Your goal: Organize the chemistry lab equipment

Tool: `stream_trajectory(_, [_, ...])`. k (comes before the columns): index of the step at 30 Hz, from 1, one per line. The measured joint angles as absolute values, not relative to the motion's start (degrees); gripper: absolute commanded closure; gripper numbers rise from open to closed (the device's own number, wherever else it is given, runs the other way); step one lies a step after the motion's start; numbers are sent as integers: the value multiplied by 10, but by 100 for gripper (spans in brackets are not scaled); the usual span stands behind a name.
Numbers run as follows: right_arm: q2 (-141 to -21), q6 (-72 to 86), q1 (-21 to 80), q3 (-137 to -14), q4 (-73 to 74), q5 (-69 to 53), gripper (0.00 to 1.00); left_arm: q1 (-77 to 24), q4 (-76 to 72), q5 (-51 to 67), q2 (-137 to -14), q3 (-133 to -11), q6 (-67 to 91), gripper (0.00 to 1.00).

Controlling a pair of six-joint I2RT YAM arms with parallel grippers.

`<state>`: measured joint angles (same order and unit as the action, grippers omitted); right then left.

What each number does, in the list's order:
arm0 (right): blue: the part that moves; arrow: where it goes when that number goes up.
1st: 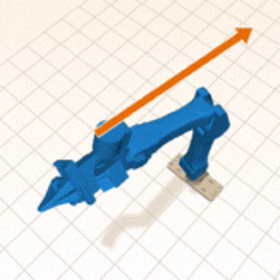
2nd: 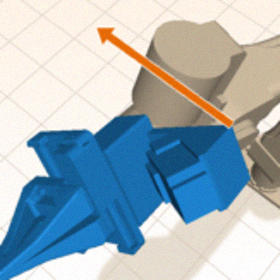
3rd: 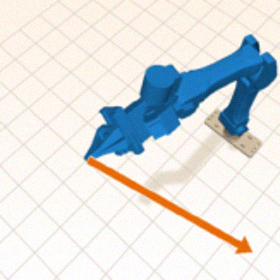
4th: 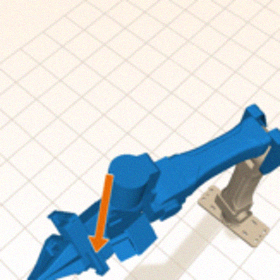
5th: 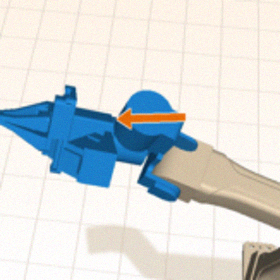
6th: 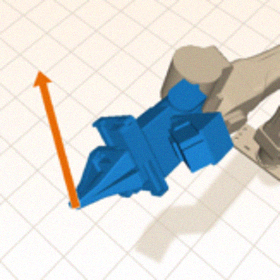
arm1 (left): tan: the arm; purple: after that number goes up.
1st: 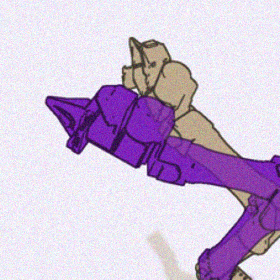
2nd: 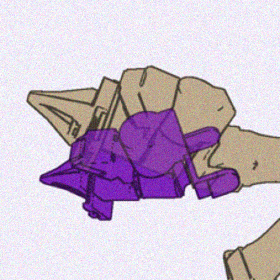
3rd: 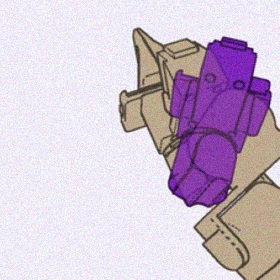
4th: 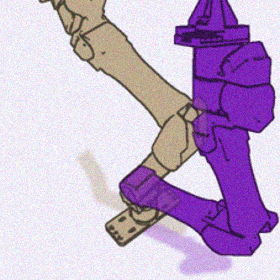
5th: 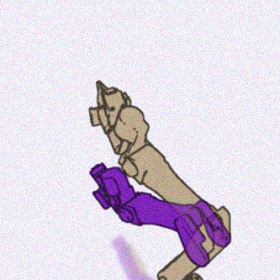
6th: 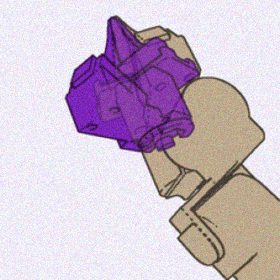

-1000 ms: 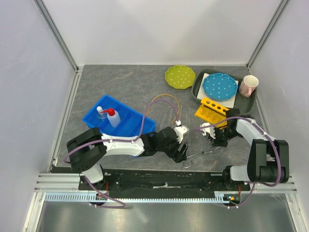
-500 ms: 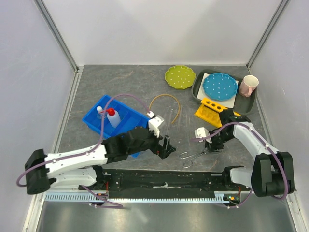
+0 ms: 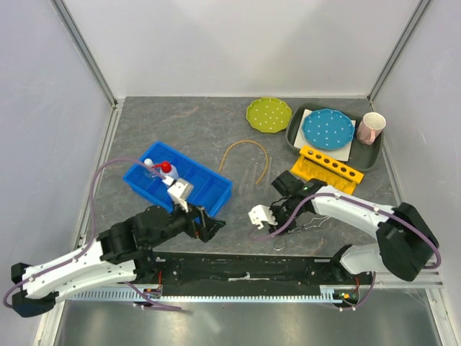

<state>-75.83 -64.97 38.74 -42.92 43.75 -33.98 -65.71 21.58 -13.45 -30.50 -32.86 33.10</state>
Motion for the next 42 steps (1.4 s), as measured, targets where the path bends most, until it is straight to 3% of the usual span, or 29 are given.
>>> stream_trajectory(7, [-823,-580,466,-442,369,-252,48,-657,284,-164,-196,-300,385,0])
stream_trajectory(18, [-835,-547,468,-442,343,-206,53,-657,322,-180,-191,-299,402,0])
stream_trajectory(24, [-842,-551,468,-442,342,-200,67,-657,328,-179,-199,-299,406,0])
stream_trajectory(34, [-860,-557,467,-445,347,-211,100,-657,288,-145,-200,-288,424,0])
stream_trajectory(42, [-862,-553,455,-454,359,-227,100,-657,177,-94,-248,-226,487,3])
